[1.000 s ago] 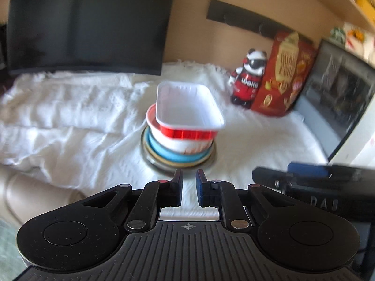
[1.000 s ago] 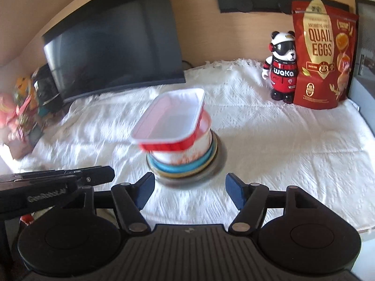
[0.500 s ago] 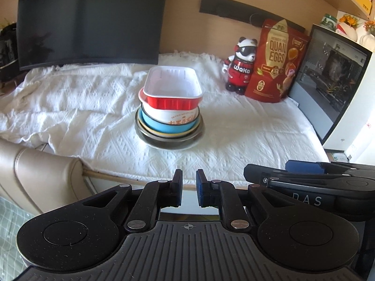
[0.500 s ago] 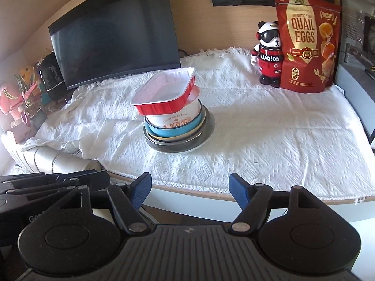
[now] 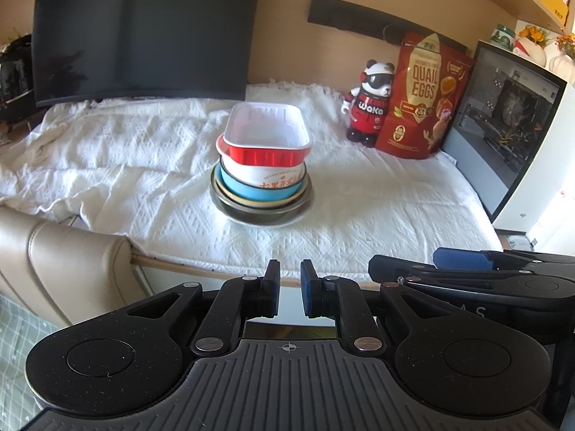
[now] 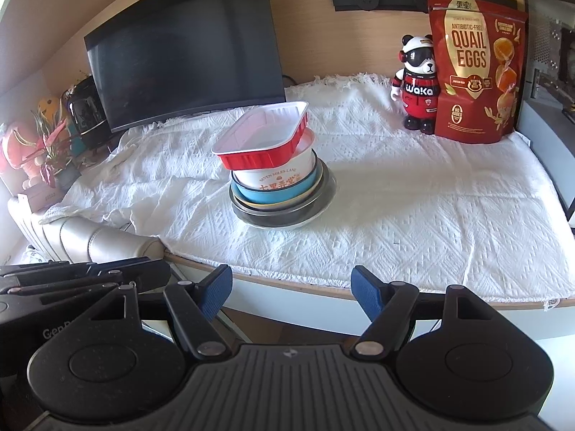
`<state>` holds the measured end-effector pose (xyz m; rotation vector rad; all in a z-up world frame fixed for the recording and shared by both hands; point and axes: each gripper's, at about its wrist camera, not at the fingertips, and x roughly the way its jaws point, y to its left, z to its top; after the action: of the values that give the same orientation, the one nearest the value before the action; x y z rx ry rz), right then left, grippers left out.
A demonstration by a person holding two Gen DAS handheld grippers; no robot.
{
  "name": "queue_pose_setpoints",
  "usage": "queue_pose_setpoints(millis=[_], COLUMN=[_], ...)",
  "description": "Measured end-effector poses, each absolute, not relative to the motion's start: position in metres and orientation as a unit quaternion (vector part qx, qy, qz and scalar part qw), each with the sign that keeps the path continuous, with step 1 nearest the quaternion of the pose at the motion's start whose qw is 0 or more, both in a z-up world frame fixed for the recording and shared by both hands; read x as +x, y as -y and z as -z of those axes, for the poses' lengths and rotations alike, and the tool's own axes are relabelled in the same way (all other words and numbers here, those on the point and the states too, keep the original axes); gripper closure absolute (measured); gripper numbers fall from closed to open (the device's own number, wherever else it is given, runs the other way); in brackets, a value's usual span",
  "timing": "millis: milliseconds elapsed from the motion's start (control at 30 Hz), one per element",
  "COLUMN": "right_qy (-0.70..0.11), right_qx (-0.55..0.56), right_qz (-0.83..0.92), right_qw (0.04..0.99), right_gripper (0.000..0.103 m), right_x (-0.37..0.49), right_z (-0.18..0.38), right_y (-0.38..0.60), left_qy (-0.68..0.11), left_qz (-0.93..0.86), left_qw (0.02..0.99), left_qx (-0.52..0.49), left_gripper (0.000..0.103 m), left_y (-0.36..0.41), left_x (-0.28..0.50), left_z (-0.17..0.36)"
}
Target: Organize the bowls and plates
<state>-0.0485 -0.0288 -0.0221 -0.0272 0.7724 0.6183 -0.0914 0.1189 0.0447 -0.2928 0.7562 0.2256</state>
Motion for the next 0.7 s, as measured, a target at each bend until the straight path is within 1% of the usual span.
queue_pose_setpoints(millis=[700], right_qy=[-0.37], right_qx=[-0.016], right_qz=[-0.299], right_qw=[0.879], right_gripper=[0.029], right_x=[-0.051], right_z=[0.0204], right_y=[0.0287], left_qy=[-0.365], left_qz=[-0.106], left_qw=[0.913], left_qx=[-0.148], left_gripper=[0.088], left_y=[-0.1181], left_x=[-0.0922], left_z=[-0.0481])
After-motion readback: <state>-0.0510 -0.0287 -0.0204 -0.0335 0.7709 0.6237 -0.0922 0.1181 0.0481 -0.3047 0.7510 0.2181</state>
